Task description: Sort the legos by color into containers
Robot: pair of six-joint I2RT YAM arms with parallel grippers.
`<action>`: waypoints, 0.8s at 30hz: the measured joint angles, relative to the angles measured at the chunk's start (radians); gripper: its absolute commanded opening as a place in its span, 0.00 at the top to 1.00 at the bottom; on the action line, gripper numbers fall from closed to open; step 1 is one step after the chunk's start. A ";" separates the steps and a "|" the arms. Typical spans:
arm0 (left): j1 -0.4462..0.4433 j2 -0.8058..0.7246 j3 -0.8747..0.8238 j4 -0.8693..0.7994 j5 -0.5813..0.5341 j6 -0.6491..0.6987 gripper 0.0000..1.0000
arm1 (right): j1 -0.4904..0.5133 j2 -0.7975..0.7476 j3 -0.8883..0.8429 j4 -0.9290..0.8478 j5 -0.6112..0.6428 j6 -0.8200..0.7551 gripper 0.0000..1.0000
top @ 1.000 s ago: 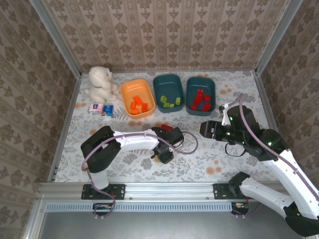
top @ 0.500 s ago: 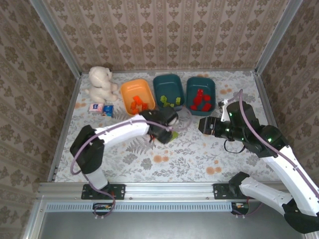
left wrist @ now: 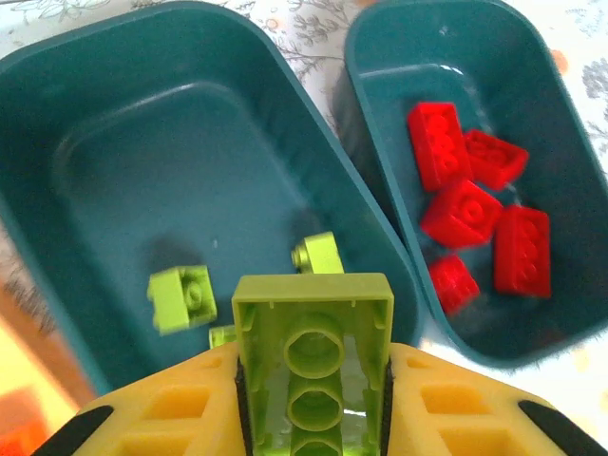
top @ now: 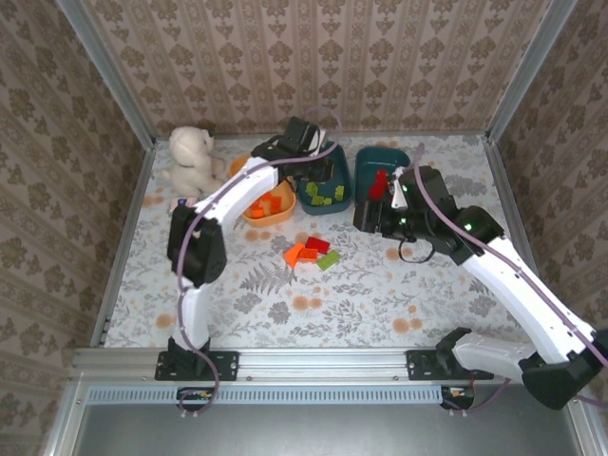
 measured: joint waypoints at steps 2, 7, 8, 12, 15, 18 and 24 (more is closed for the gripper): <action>0.007 0.087 0.076 0.013 0.003 -0.011 0.67 | -0.016 0.042 0.005 0.027 -0.022 0.015 0.36; 0.014 0.262 0.237 0.019 0.001 -0.034 0.67 | -0.064 0.139 0.055 0.064 -0.063 0.042 0.36; 0.014 0.288 0.259 0.020 -0.003 -0.039 0.67 | -0.072 0.147 0.063 0.069 -0.070 0.044 0.36; 0.014 0.352 0.293 0.019 -0.010 -0.057 0.67 | -0.104 0.147 0.078 0.077 -0.094 0.051 0.36; 0.014 0.379 0.303 0.015 -0.015 -0.071 0.67 | -0.124 0.145 0.079 0.081 -0.106 0.054 0.36; 0.014 0.395 0.307 0.000 -0.029 -0.083 0.67 | -0.134 0.144 0.079 0.082 -0.108 0.055 0.36; 0.014 0.407 0.312 -0.031 -0.032 -0.111 0.48 | -0.141 0.141 0.078 0.087 -0.121 0.058 0.36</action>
